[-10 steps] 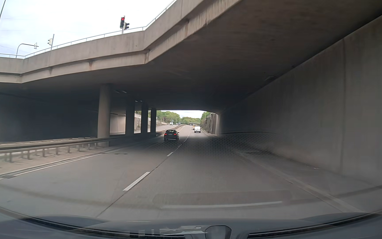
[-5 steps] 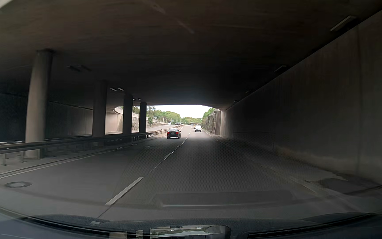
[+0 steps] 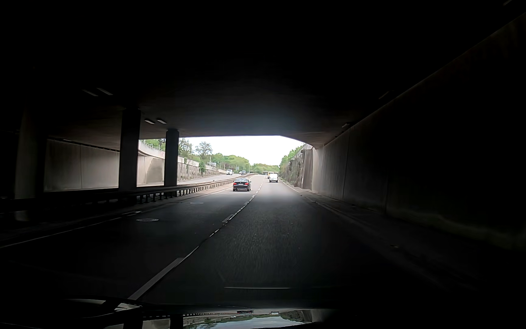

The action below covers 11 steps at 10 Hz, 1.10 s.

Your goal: Follow the waypoints while adhering to traffic rules and regulations

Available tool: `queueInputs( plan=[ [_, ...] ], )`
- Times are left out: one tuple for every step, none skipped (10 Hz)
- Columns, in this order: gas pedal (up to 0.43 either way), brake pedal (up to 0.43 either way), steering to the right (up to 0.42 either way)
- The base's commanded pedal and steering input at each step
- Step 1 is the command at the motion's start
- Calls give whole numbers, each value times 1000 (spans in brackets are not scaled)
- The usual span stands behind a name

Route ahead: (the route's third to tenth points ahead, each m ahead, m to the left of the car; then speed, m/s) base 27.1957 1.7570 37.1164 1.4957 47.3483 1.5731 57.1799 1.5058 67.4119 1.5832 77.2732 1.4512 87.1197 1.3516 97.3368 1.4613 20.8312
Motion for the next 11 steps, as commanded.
queueInputs(
  plan=[
    [98, 0, 0],
    [98, 0, 0],
    [98, 0, 0],
    [98, 0, 0],
    [98, 0, 0],
    [98, 0, 0],
    [98, 0, 0],
    [98, 0, 0],
    [110, 0, 1],
    [110, 0, 2],
    [110, 0, 2]
  ],
)
